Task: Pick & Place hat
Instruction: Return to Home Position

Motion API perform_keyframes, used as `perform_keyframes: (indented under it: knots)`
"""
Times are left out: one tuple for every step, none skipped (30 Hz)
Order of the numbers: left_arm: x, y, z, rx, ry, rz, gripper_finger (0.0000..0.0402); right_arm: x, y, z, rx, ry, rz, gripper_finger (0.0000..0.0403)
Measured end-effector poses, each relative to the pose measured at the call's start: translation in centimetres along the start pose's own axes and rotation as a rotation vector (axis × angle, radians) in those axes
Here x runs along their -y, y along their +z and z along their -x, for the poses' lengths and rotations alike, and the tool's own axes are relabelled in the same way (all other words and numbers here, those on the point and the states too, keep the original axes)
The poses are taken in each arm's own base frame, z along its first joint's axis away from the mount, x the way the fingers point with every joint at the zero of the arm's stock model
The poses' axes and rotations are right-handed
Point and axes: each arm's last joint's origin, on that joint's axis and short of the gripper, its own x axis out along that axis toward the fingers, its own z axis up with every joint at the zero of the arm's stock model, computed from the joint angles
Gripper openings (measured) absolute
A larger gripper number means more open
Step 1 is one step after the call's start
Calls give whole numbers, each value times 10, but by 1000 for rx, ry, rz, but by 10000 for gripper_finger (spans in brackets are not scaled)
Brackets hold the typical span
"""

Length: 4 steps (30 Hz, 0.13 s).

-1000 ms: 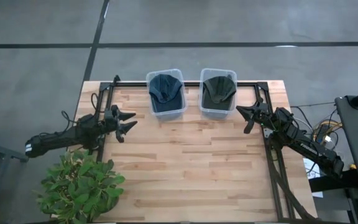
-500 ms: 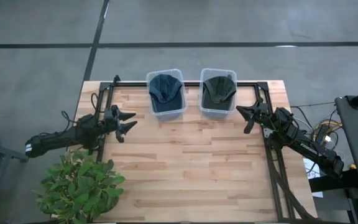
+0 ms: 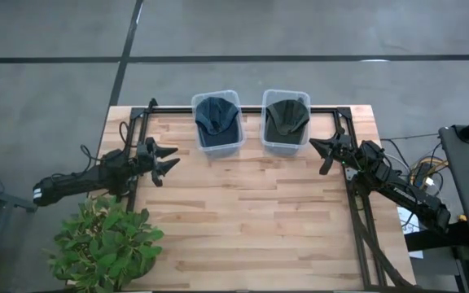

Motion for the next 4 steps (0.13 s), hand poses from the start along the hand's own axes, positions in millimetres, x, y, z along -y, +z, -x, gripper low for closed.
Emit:
perform_keyframes:
  knots:
    - [0, 0, 0, 0, 0, 0, 208, 0, 0, 0, 0, 0, 0, 9]
    - [0, 0, 0, 0, 0, 0, 208, 0, 0, 0, 0, 0, 0, 9]
    - [0, 0, 0, 0, 1, 0, 208, 0, 0, 0, 0, 0, 0, 9]
    - [0, 0, 0, 1, 1, 0, 208, 0, 0, 0, 0, 0, 0, 9]
